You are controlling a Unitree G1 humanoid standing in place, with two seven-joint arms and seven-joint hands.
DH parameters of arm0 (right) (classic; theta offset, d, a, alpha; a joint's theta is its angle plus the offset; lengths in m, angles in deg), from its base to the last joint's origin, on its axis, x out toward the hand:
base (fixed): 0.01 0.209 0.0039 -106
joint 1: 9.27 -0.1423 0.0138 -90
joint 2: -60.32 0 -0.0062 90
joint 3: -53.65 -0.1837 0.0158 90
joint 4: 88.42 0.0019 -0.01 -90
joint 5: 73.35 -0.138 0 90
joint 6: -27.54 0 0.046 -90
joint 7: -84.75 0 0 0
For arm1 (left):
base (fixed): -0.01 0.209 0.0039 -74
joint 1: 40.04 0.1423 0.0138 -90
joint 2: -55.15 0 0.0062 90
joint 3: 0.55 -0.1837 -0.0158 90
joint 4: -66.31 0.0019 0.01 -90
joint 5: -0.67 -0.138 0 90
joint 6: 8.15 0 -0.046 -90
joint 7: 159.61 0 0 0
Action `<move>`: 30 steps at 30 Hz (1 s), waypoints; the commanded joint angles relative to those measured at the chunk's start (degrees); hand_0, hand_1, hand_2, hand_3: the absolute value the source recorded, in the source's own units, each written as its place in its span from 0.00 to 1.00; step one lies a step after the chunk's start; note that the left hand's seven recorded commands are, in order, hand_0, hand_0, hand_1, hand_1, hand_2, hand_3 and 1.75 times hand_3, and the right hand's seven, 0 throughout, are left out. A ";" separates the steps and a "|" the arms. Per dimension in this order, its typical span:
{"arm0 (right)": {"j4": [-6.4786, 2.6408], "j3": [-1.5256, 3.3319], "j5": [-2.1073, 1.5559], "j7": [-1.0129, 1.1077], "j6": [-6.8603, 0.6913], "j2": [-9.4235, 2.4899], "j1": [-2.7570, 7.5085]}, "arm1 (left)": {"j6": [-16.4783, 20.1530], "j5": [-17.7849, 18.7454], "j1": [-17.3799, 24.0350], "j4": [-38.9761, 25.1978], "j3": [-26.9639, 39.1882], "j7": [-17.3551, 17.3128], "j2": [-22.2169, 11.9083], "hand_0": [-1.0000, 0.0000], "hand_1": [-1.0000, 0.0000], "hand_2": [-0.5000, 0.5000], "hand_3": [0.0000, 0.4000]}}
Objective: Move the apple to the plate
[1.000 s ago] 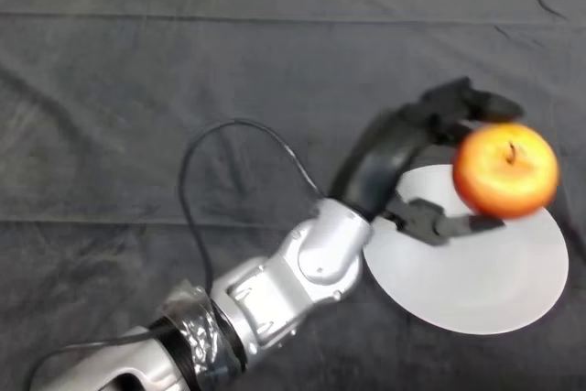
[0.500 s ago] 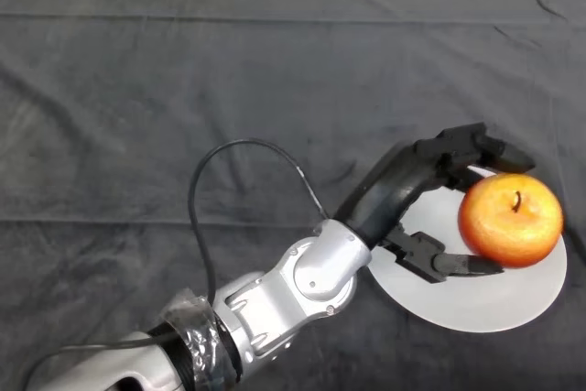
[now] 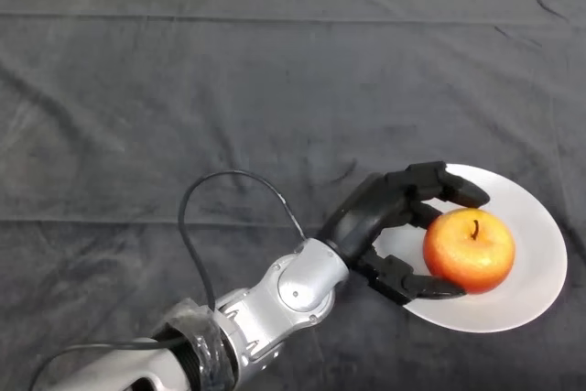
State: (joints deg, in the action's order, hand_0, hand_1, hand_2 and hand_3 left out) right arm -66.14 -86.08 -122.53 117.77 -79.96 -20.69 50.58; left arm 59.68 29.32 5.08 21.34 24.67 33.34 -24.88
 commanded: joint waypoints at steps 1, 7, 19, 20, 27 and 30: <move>-0.86 -0.98 -0.65 -0.04 0.38 1.16 -0.35 | 0.33 1.33 -3.75 1.73 -1.69 -0.17 0.29 0.22 0.00 0.61 1.00; -0.99 -1.00 -0.65 0.02 0.39 1.21 -0.39 | 1.01 3.08 -4.86 2.34 -3.42 0.67 0.78 1.00 1.00 0.50 0.00; -1.20 -1.04 -0.64 0.13 0.41 1.29 -0.45 | 1.16 7.09 -6.11 -1.49 -6.30 1.20 0.69 1.00 1.00 0.50 0.00; -1.22 -1.04 -0.64 0.14 0.42 1.29 -0.46 | 0.84 7.59 -6.06 -1.94 -6.09 0.47 0.41 1.00 1.00 0.50 0.00; -1.28 -1.05 -0.63 0.18 0.43 1.31 -0.48 | -0.89 10.75 -4.58 -7.40 -3.60 -4.74 -2.22 1.00 1.00 0.50 0.00; -1.28 -1.05 -0.63 0.19 0.44 1.31 -0.48 | -1.29 11.77 -3.53 -10.99 -1.86 -7.11 -4.27 1.00 1.00 0.50 0.00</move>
State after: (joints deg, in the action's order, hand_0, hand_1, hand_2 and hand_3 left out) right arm -66.14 -86.09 -122.53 117.80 -79.96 -20.69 50.58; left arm 59.42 40.53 3.15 11.03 21.36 26.25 -28.38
